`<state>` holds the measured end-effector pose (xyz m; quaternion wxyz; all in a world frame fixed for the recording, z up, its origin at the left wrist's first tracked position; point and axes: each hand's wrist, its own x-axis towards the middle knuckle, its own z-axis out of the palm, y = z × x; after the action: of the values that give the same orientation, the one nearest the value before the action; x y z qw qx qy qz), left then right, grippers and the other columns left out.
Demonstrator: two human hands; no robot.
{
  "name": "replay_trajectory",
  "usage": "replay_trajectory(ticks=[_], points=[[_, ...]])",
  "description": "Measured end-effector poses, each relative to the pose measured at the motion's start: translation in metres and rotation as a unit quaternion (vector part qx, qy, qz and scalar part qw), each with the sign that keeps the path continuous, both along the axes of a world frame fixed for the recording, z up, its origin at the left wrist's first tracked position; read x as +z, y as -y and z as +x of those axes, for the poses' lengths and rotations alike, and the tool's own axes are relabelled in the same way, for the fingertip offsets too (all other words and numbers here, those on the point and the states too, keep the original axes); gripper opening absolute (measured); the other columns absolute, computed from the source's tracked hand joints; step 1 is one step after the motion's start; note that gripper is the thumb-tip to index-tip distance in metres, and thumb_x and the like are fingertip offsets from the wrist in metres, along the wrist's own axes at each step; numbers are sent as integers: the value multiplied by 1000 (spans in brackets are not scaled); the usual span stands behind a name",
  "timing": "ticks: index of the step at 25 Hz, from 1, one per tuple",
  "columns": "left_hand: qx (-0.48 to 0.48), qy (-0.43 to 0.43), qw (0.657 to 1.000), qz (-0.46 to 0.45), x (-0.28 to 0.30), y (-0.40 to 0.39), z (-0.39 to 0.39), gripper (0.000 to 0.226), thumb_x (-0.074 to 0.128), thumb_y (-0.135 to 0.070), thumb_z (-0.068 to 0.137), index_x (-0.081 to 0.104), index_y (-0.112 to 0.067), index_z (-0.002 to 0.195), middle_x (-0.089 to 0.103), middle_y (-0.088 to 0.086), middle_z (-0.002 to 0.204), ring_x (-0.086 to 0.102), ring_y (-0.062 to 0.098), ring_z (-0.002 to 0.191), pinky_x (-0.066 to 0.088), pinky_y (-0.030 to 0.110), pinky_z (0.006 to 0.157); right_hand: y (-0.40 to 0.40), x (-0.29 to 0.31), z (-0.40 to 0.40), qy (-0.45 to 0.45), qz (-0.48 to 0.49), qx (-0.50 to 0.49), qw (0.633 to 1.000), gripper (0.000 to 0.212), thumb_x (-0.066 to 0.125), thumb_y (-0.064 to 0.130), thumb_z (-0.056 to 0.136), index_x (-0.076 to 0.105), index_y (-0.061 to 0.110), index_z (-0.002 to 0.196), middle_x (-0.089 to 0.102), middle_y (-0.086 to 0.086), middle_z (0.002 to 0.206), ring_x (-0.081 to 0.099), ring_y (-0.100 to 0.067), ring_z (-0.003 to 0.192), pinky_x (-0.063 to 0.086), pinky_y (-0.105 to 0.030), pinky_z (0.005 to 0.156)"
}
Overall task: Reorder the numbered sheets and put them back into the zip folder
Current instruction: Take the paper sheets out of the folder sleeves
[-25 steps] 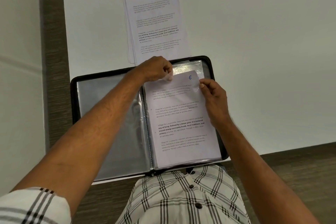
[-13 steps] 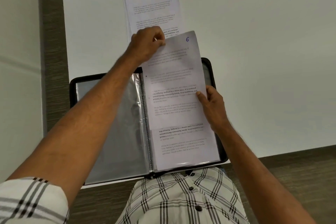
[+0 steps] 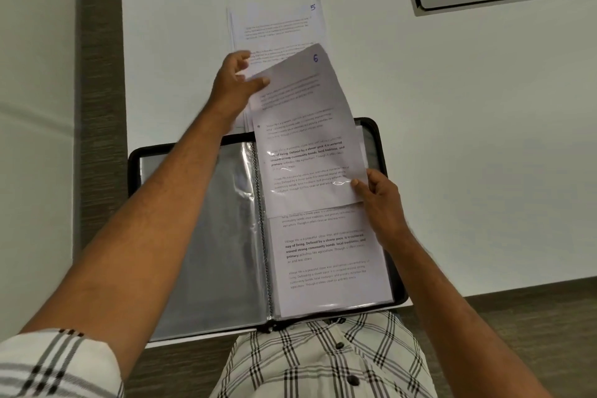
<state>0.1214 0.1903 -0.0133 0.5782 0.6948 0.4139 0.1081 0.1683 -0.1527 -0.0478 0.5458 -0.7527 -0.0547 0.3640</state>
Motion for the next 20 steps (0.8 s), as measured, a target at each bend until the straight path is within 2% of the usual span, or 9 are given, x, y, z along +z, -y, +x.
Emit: replay_trajectory(ticks=[2, 4, 7, 11, 14, 16, 20], points=[[35, -18, 998, -49, -10, 3, -16, 67, 78, -22, 89, 43, -27, 146, 49, 0, 142, 54, 17, 124, 52, 34, 96, 0, -1, 1, -5, -1, -2, 1000, 13, 60, 15, 106, 70, 14, 114, 78, 0, 110, 76, -17, 94, 63, -30, 78], [64, -9, 992, -105, -16, 10, -28, 65, 75, -15, 92, 42, -21, 147, 59, 4, 132, 65, 21, 114, 58, 35, 88, -1, 0, 2, -12, 3, -5, 1000, 15, 60, 15, 106, 70, 12, 117, 78, -1, 110, 77, -17, 94, 62, -27, 75], [60, -1, 983, -172, -19, 21, -40, 34, 68, -3, 95, 60, -6, 128, 73, 12, 117, 73, 28, 104, 62, 37, 84, -1, 1, 2, -21, 3, -4, 1000, 16, 60, 15, 106, 69, 11, 118, 79, 0, 109, 77, -18, 93, 62, -26, 74], [30, -17, 990, -139, -17, 27, -41, 20, 67, -3, 96, 69, -5, 115, 74, 11, 114, 75, 22, 97, 62, 28, 76, -1, 2, 3, -33, -5, 0, 999, 17, 60, 18, 106, 68, 11, 119, 78, 0, 114, 78, -20, 97, 64, -34, 80], [64, -13, 993, -101, -11, 20, -28, 19, 65, -10, 98, 70, -8, 116, 76, 7, 107, 77, 18, 86, 63, 30, 69, -3, 5, 3, -41, -5, -4, 999, 15, 62, 14, 105, 68, 9, 118, 80, -4, 108, 77, -15, 87, 61, -26, 75], [93, 7, 991, -93, -6, 11, -16, 19, 64, -14, 99, 70, -10, 117, 77, 6, 105, 77, 19, 86, 62, 33, 64, -4, 5, 4, -50, 5, -15, 999, 15, 62, 10, 104, 69, 7, 116, 81, -8, 102, 77, -18, 85, 61, -26, 75], [125, 76, 983, -108, -5, -6, 4, 14, 65, -19, 99, 72, -14, 111, 78, 5, 104, 76, 23, 92, 63, 37, 71, -6, 4, 6, -58, 12, -23, 998, 15, 63, 9, 102, 71, 10, 116, 81, -8, 100, 78, -23, 90, 62, -26, 79]])
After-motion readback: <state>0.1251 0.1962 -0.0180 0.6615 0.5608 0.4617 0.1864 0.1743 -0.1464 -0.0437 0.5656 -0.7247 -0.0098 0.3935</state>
